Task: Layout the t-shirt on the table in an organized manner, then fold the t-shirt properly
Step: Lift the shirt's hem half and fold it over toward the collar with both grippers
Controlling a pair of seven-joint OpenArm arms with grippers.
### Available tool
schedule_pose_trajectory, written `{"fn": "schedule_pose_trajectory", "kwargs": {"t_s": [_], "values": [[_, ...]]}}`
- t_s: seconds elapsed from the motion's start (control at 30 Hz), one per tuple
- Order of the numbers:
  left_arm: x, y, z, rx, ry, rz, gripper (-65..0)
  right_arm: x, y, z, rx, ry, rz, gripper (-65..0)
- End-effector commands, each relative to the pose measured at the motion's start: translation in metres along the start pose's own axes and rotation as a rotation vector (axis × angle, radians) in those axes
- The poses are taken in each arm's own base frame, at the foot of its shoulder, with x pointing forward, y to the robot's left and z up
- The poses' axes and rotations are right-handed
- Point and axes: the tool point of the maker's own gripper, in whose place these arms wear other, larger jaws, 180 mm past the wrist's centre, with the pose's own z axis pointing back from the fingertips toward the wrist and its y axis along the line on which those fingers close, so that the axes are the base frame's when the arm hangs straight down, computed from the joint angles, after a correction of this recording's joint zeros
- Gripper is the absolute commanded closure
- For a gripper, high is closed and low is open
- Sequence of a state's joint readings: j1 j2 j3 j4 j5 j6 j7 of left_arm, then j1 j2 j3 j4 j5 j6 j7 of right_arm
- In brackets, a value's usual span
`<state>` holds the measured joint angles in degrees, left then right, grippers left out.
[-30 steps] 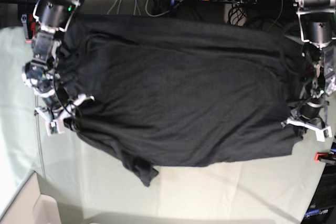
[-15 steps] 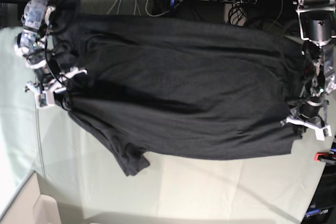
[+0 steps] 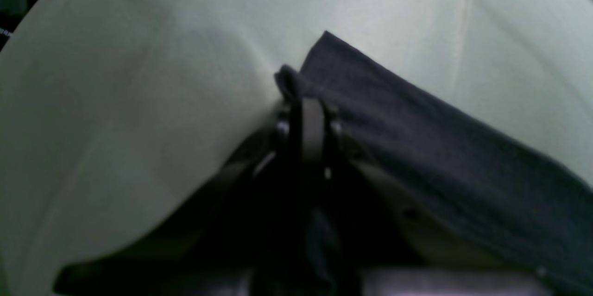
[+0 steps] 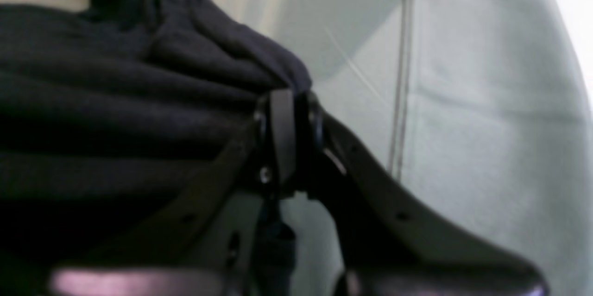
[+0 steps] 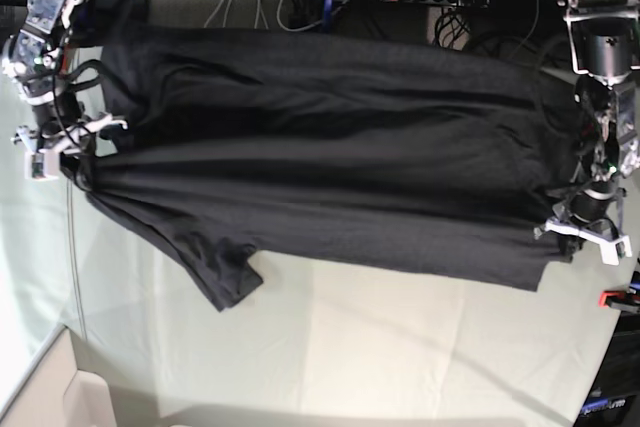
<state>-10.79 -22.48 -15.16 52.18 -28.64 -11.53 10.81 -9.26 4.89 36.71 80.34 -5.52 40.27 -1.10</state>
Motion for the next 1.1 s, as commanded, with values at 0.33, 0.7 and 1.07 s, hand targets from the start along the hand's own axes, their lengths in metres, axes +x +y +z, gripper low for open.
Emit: {"fn": "schedule_pose_trajectory", "kwargs": {"t_s": [0.33, 0.7, 1.07], "values": [[0.033, 0.027, 0.007, 0.053, -0.092, 0.022, -0.1, 0.021, 0.003, 0.007, -0.013, -0.078, 0.004, 0.0], [0.061, -0.002, 0.029, -0.017, -0.188, -0.044, -0.1, 0.047, 0.055, 0.010, 0.077, -0.142, 0.030, 0.0], [0.078, 0.018, 0.055, 0.034, -0.178, 0.044, -0.1, 0.037, 0.057, 0.021, 0.082, -0.134, -0.007, 0.0]]}}
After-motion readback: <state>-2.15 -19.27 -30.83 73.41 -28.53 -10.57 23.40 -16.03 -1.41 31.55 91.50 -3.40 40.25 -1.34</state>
